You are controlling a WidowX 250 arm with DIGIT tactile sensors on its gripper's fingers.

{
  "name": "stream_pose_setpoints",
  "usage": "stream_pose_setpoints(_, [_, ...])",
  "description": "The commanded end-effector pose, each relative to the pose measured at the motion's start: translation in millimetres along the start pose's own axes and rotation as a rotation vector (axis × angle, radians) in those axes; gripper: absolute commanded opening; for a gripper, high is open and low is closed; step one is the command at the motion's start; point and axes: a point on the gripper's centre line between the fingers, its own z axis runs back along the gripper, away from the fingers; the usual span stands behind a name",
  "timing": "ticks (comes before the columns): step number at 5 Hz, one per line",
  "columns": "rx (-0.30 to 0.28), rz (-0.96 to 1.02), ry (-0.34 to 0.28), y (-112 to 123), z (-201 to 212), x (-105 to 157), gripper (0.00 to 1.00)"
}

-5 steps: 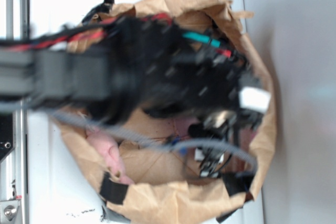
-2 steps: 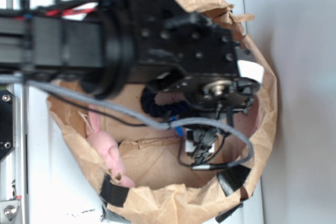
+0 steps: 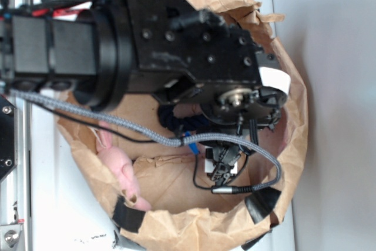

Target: Grab the blue rope.

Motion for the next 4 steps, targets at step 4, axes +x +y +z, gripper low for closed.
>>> stream_pose_setpoints(4, [-0.042, -0.108, 0.006, -12.8, -45.6, 7.4, 1.0])
